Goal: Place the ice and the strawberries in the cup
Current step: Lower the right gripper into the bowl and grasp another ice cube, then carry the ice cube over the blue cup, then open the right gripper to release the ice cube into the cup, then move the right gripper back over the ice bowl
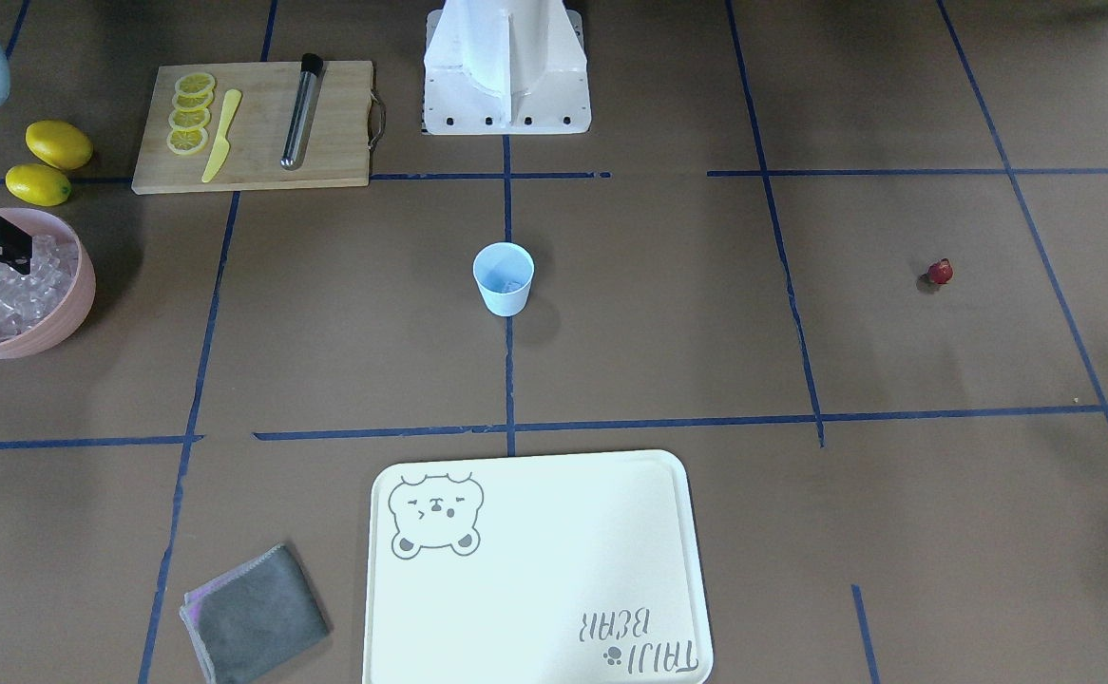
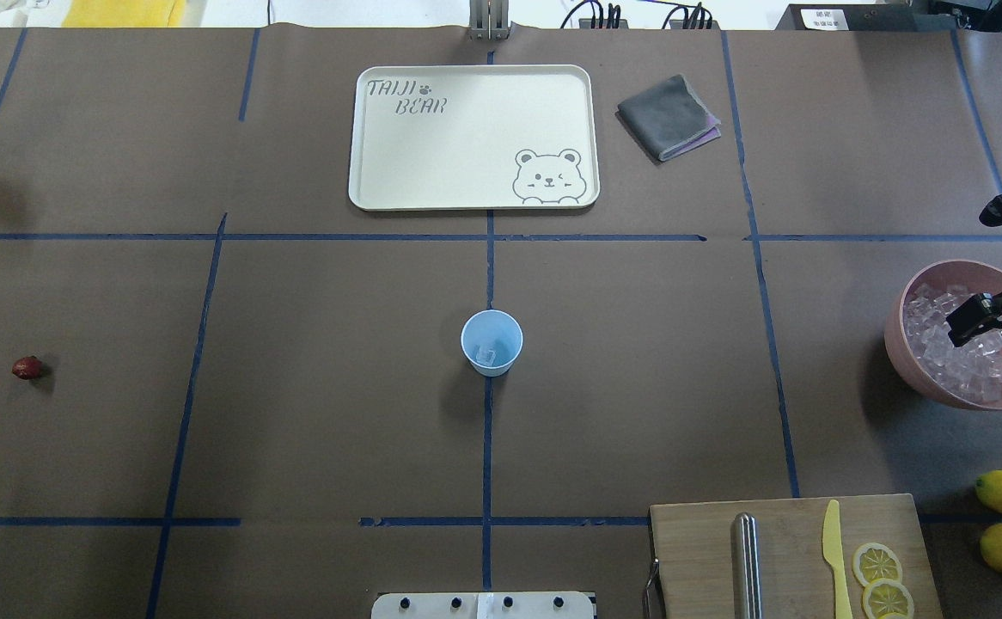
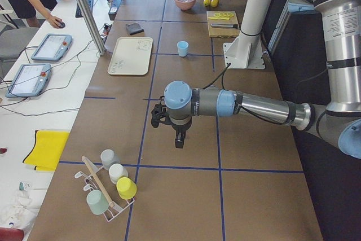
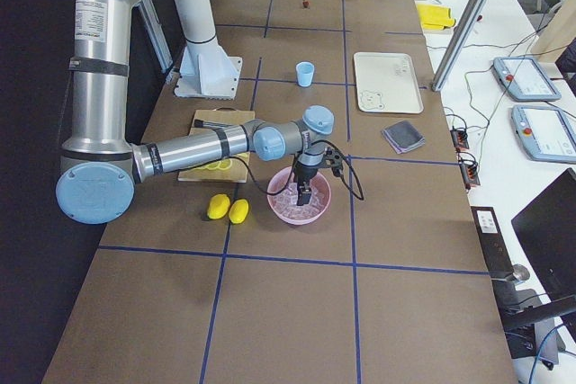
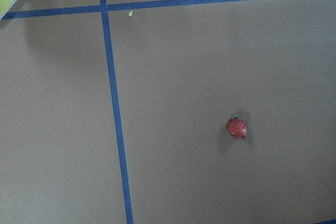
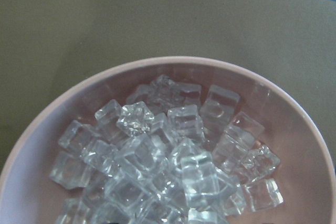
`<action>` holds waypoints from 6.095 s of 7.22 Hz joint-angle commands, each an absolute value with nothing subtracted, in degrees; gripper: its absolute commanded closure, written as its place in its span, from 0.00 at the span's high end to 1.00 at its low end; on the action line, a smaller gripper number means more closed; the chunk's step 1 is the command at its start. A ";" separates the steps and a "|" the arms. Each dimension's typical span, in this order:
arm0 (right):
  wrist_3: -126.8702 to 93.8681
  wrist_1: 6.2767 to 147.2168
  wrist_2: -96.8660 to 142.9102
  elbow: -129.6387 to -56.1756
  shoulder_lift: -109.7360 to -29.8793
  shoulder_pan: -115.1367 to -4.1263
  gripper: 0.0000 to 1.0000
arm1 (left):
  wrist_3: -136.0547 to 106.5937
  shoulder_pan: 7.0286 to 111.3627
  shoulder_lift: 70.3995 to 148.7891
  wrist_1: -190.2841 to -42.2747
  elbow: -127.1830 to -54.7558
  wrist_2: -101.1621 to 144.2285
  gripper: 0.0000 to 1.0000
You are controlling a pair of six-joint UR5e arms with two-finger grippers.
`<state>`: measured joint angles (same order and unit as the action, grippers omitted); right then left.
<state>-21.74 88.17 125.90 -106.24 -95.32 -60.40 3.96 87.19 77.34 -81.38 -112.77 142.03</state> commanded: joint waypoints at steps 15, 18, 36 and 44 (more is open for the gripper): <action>-21.36 88.85 126.56 -112.45 -98.68 -60.47 0.00 | 3.96 87.28 75.33 -81.04 -115.83 141.94 1.00; -28.42 88.77 132.86 -118.38 -96.71 -60.47 0.00 | 3.96 87.28 74.71 -80.95 -116.28 142.03 1.00; -93.08 79.54 114.35 -95.98 -50.01 -29.79 0.89 | 3.87 87.28 74.62 -80.86 -117.25 142.03 1.00; -60.19 82.27 129.11 -115.65 -80.20 -52.09 1.00 | 3.87 87.28 74.62 -80.86 -117.16 141.94 1.00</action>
